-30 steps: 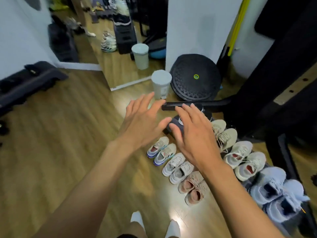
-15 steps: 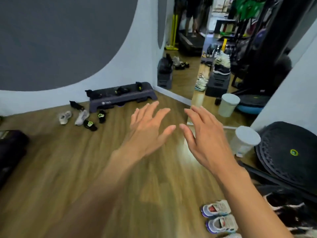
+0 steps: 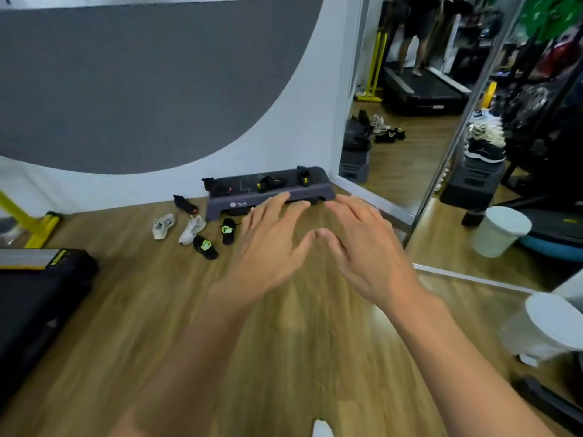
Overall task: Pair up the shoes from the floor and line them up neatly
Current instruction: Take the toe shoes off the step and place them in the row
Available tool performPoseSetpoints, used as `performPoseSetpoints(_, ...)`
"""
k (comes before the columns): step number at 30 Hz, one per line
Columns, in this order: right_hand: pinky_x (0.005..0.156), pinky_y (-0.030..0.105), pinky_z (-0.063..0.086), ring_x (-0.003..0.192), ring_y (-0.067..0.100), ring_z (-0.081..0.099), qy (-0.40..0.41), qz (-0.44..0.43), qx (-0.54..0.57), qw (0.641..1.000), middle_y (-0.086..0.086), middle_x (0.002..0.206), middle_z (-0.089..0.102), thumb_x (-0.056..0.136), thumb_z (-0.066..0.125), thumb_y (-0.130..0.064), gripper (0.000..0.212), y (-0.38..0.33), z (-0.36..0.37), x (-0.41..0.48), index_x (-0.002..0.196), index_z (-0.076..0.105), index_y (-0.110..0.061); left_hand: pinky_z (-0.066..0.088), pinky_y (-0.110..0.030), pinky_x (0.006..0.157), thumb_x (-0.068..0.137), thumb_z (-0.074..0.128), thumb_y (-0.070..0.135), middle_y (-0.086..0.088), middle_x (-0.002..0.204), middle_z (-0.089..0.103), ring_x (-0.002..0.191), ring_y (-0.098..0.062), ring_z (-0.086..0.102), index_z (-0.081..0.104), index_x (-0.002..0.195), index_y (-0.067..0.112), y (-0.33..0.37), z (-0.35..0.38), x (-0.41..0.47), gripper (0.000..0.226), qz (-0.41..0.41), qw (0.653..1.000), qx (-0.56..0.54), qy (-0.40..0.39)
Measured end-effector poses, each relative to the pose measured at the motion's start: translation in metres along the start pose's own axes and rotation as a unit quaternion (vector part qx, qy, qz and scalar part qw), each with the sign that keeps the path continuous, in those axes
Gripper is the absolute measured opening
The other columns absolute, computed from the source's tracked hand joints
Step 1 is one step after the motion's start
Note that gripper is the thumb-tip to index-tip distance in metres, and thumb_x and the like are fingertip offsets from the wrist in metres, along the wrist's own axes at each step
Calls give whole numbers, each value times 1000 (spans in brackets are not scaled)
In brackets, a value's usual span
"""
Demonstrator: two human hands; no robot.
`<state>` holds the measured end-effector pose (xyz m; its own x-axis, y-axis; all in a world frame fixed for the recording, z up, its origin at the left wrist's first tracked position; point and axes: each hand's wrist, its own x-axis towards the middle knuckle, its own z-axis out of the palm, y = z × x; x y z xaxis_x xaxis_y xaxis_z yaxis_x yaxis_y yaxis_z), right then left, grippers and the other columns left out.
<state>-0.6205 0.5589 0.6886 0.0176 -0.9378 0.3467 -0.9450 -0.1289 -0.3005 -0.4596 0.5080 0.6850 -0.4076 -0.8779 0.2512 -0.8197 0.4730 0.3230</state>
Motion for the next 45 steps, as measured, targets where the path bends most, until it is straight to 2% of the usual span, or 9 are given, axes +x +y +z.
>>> performPoseSetpoints(3,111,40,33,139,20,32,-21,-16,9,1000,0,149,38,97,41,-41,45,16,24,59,139,42,-23,20,-43,114,94,41,52,1,153,28,141,-23,26,38,142,33,-22,10,56,51,-21,1000,7,-10)
performPoseSetpoints(7,112,38,32,139,19,32,-47,-27,15,998,-1,150,37,97,45,-39,46,31,54,138,140,42,-24,21,-43,114,86,29,61,0,152,32,140,-22,28,40,142,32,-59,20,122,64,-48,998,17,-25)
performPoseSetpoints(14,115,36,28,140,18,31,-94,-29,56,994,2,149,38,96,46,-36,47,47,133,266,141,41,-21,25,-45,113,84,27,65,2,149,34,137,-23,33,38,141,32,-147,59,230,68,-84,995,19,-44)
performPoseSetpoints(20,113,39,31,138,20,33,-128,20,24,991,1,150,37,96,44,-41,53,59,196,380,144,35,-22,25,-46,114,94,46,44,0,152,29,138,-27,31,34,144,31,-222,88,342,53,-83,993,-3,-87)
performPoseSetpoints(27,106,39,38,128,26,44,-139,87,71,984,7,139,48,93,51,-34,51,93,261,507,141,39,-18,23,-44,112,93,49,40,1,152,29,138,-25,29,34,144,31,-284,126,483,54,-71,987,-17,-144)
performPoseSetpoints(33,103,35,39,127,24,45,-161,89,95,978,5,139,47,95,50,-30,50,155,323,621,142,37,-18,25,-46,113,91,52,32,-1,149,32,137,-26,31,35,144,27,-329,178,611,56,-83,983,-13,-165)
performPoseSetpoints(37,99,32,38,127,21,44,-188,83,101,974,3,142,44,96,48,-30,51,189,358,700,144,35,-19,26,-46,112,92,48,40,-1,150,34,136,-27,33,39,143,26,-357,209,686,53,-124,977,-12,-171)
performPoseSetpoints(41,100,36,40,126,24,46,-214,78,107,968,4,139,47,97,48,-30,52,220,403,776,145,33,-17,30,-46,110,82,34,52,-2,144,40,133,-27,39,43,140,24,-396,240,756,65,-173,968,-22,-179)
performPoseSetpoints(45,101,36,41,128,25,45,-247,107,137,953,7,142,45,96,49,-30,53,242,460,836,145,33,-15,34,-46,107,91,53,40,-1,140,42,129,-25,41,42,139,25,-450,283,812,52,-196,962,-27,-190)
